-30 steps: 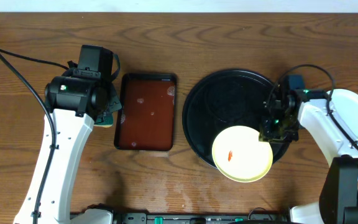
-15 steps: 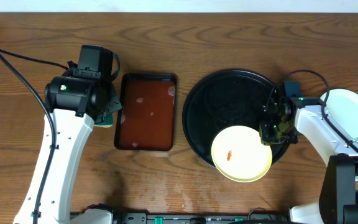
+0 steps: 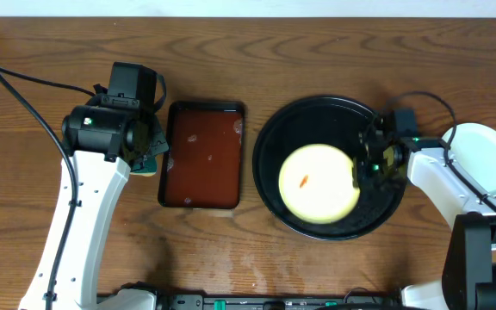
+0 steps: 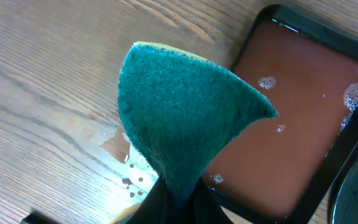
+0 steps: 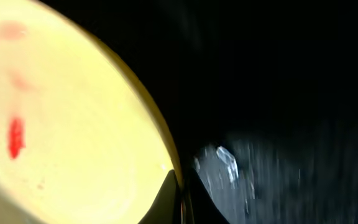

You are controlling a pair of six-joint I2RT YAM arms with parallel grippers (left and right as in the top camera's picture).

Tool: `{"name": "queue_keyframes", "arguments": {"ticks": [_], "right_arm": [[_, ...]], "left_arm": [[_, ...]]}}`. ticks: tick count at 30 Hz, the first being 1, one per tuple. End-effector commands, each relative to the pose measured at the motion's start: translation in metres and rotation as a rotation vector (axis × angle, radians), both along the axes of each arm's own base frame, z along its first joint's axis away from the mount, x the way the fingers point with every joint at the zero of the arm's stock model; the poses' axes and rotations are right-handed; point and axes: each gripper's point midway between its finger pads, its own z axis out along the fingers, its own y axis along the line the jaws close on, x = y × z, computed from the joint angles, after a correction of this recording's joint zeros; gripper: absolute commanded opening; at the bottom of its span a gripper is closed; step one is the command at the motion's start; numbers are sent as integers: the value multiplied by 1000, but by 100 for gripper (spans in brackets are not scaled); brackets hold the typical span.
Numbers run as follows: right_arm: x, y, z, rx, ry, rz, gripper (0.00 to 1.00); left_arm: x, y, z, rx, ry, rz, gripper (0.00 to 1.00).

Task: Clean dirty plates on tray and stack at the side
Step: 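Grasp the yellow plate rim with the right gripper and center it, then hold the yellow plate with the right gripper while lifting the sponge with the left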

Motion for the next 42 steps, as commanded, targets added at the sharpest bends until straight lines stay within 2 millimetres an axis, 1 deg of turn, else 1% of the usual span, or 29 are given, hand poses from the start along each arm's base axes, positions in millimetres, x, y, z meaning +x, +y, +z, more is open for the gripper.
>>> {"name": "queue_keyframes", "arguments": {"ticks": [1,4,6,8,11,12,13,14,16,18,21,24,26,30,31,32,33,36,38,39,41,42], "right_arm": [[34,-3,14,-1,-120,-32,1],[52,-20,16,-118,-210,-5,1],[60,-28,17,-178,-252,31,1],[65,-29,19,-198,-284,87,1],[70,-27,19,-195,-304,104,3],[71,-25,19,-183,-308,108,9],[71,-22,19,-169,-311,108,24],[71,-20,19,-156,-312,111,31],[71,-19,19,-141,-303,85,42],[68,-19,18,-129,-282,41,45],[64,-20,13,-113,-246,-18,44],[64,-29,5,-155,-229,-74,41],[65,-32,0,-167,-216,-105,36],[63,-31,-13,-154,-180,-127,28],[62,-31,-16,-154,-170,-132,25],[61,-31,-19,-151,-162,-131,19],[60,-30,-21,-148,-156,-130,15],[62,-30,-19,-141,-161,-151,8],[66,-29,-13,-136,-181,-155,10],[68,-27,-8,-125,-192,-152,15],[72,-21,1,-89,-216,-127,21],[73,-17,5,-70,-228,-108,22]], "left_arm": [[-1,2,0,3,-3,10,9],[-1,2,0,3,-2,10,9],[-2,2,-1,3,0,10,9],[-2,2,-2,3,1,9,9],[0,2,-2,2,-5,10,9],[1,2,-2,2,-10,10,9],[3,2,-1,0,-19,9,9],[4,1,-1,0,-23,9,9],[6,1,0,-1,-30,10,9],[6,1,0,-2,-31,9,9],[6,1,0,-1,-30,10,9],[6,1,0,-1,-30,10,9],[6,1,0,-1,-30,10,9],[6,1,0,-1,-30,10,9],[6,1,0,-1,-30,9,9],[6,1,0,-1,-30,9,9],[6,1,0,-1,-30,9,9],[6,1,0,-1,-30,10,9],[6,1,0,-1,-30,10,9],[6,1,0,-1,-30,10,9],[6,1,0,-2,-30,9,9],[6,1,0,-2,-30,9,9]]}}
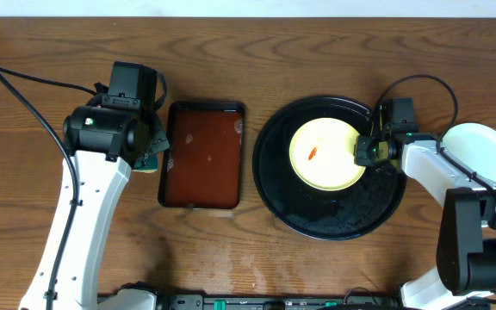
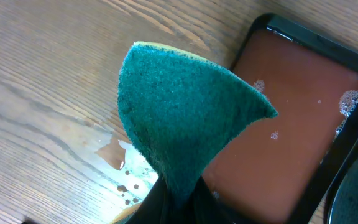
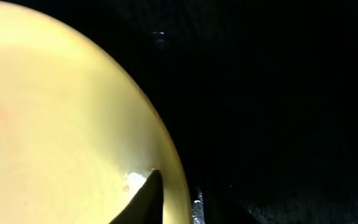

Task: Clean dirty plates on tray and stack at the side
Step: 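Hold the yellow plate with the right gripper while lifting the sponge with the left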

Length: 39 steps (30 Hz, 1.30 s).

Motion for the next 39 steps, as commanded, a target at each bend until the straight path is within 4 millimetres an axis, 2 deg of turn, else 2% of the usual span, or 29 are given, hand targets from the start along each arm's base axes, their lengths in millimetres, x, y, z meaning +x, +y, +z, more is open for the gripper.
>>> {"name": "queue_keyframes", "arguments": {"ticks": [1,4,9,25,34,39], "right_arm": [[12,10,26,58,-71,33,21],[8,11,28,63,-61,35,15],[-2,11,24,61,-16,34,15],[-24,9,15,71,86,-13,4],[-30,8,11,66,105,-14,18],[-31,8,10,66,105,-14,4]], "left_arm": [[-1,2,1,0,-6,9,9],[-1,2,1,0,-6,9,9],[-1,2,1,0,-6,9,9],[-1,2,1,1,-5,9,9],[-1,2,1,1,-5,9,9],[-1,2,1,1,-5,9,9]]}}
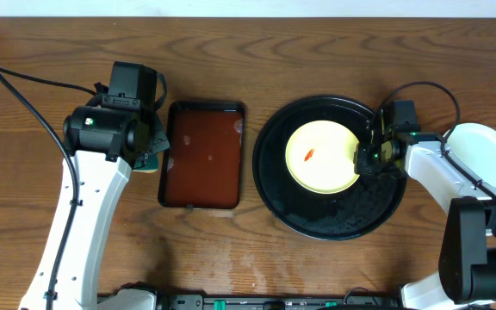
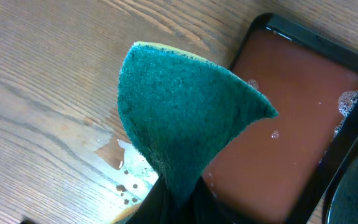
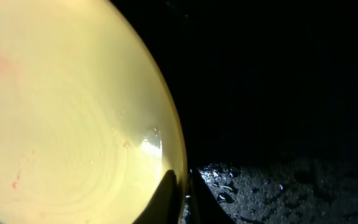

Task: Clean dirty plates on tray and stack at the side
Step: 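Hold the yellow plate with the right gripper while lifting the sponge with the left, then scrub the red smear on the yellow plate with the sponge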

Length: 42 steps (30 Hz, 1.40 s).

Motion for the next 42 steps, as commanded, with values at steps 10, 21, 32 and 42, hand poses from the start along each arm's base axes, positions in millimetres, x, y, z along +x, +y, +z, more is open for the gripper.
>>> {"name": "queue_keyframes", "arguments": {"ticks": [10,21,32,42], "right_arm": [[22,-12,10,-106,-122,119,1],[28,-11,12,-102,-151,118,1],[26,14,16,38,-155,159,1],[24,14,14,43,-142,145,1]], "left_arm": [[-1,2,1,4,-5,8,9],[16,-44,4,-117,-47,-275,8],[45,-115,-14,-178,-45,-396,8],[64,-232,-30,-437,21,-635,8]]}}
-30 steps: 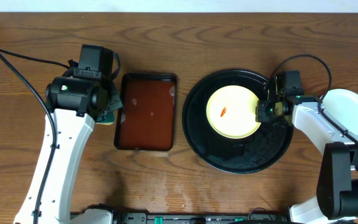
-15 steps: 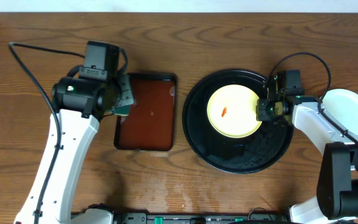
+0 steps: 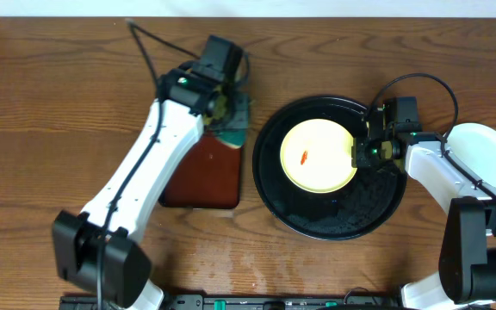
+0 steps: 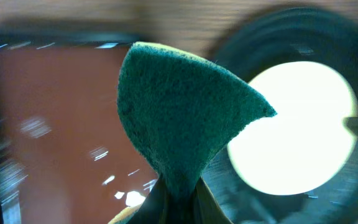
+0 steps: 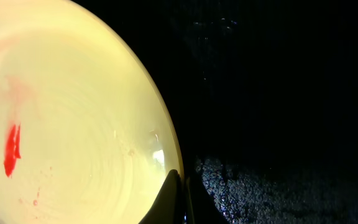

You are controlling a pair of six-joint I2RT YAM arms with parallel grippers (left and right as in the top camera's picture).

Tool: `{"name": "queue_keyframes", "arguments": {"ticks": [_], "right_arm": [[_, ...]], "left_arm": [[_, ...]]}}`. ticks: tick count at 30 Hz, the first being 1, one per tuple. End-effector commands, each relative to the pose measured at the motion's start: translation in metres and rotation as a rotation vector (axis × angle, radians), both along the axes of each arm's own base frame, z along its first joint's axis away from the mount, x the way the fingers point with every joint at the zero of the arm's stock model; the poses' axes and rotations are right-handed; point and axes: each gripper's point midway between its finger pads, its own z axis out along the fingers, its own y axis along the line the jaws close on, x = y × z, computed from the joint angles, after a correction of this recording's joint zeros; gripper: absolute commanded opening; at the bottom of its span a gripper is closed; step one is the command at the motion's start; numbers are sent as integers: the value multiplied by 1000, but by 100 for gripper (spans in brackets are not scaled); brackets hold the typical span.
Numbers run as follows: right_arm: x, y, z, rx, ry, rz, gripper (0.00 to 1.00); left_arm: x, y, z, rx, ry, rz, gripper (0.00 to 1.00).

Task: Clean dirty plates on tray and stack at the side
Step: 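Scrub the red smear on the yellow plate with the sponge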

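A pale yellow plate (image 3: 319, 156) with a red smear (image 3: 303, 157) lies in the round black tray (image 3: 334, 220). My right gripper (image 3: 360, 157) is shut on the plate's right rim (image 5: 166, 130); the rim sits between the dark fingers at the bottom of the right wrist view. My left gripper (image 3: 227, 112) is shut on a green sponge (image 4: 179, 118), folded into a cone. It hangs over the top right corner of the rectangular tray of brown water (image 3: 198, 176), just left of the black tray. In the left wrist view the plate (image 4: 297, 130) shows beyond the sponge.
A white plate (image 3: 487, 157) lies on the wooden table (image 3: 50, 103) at the far right, beside my right arm. The left arm stretches diagonally over the brown tray. Wet patches mark the black tray's floor (image 5: 278, 186).
My left gripper, still shut on the sponge, has moved from the table left of the brown tray to its top right corner, near the black tray. The yellow plate sits slightly more left.
My left gripper held the sponge left of the brown tray through all earlier moments. My right gripper kept its grip on the yellow plate's rim; the plate lay low in the black tray, then higher up, then near the middle. Now the sponge is near the plate.
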Motion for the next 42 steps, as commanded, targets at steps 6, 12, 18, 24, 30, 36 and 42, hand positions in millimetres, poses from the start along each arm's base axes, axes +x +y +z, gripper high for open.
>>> {"name": "queue_keyframes", "arguments": {"ticks": [6,12,18,24,30,36,42], "right_arm": [[-3,3,-4,16,16,7,1],[-4,3,-9,15,28,6,1],[-4,5,-9,27,29,7,1],[-3,2,-9,27,29,1,1],[-3,5,-9,27,29,8,1],[-4,5,-9,26,29,8,1],[-4,5,-9,26,30,7,1]], "left_arm": [[-6,-85,-7,-151,2,-154,8],[-8,-118,-23,-166,-14,-209,7],[-3,-129,-50,-94,-23,-167,8],[0,-136,-74,-43,-26,-169,7],[6,-133,-102,-3,-2,-109,7],[10,-133,-125,23,14,-93,8],[4,-131,-149,56,58,-97,8]]}}
